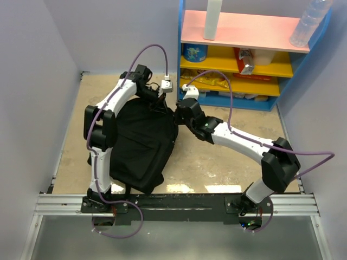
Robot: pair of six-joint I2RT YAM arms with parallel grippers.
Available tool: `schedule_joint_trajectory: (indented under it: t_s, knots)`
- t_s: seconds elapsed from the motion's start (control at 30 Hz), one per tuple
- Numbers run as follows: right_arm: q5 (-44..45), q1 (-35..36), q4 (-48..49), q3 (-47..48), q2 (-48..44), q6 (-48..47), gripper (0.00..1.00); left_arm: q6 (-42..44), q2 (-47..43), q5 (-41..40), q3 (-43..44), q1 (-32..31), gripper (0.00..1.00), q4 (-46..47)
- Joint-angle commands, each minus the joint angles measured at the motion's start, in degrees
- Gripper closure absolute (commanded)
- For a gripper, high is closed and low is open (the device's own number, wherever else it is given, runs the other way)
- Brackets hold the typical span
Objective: Pack the student bag
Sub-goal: Zip the student bag at the center of the board.
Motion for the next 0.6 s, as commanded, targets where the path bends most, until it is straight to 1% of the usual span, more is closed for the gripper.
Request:
schedule_joint_trajectory:
  t_s: [0.0, 0.03, 0.2, 0.33, 0.43, 0.57]
  knots:
    - [4.2, 1.1, 0.3, -3.5, -7.3, 1.1, 1.0, -9.7, -5.6, -4.5, -2.6, 0.2, 1.0, 17.7]
    - [4.4, 1.2, 0.3, -5.7, -8.1, 1.4, 1.0, -12.3, -5.9, -5.2, -3.2, 0.2, 1.0, 19.1]
    - [5.5, 1.2, -0.1, -10.8, -12.9, 2.1, 1.0, -13.4, -7.0, -6.8, -5.1, 0.3, 1.0, 20.2]
    - [4.0, 1.6, -0.5, -13.7, -15.4, 3.7, 1.0, -15.8, -7.1, -7.1, -5.2, 0.2, 1.0, 21.3]
    - [3.5, 3.3, 0.1, -15.8, -15.7, 5.5, 1.0, -18.5, -7.5, -8.3, -5.3, 0.2, 1.0, 24.0]
    - [4.1, 8.8, 0.3, -17.1, -14.2, 7.7, 1.0, -22.0, -7.1, -10.4, -4.7, -1.7, 1.0, 27.1]
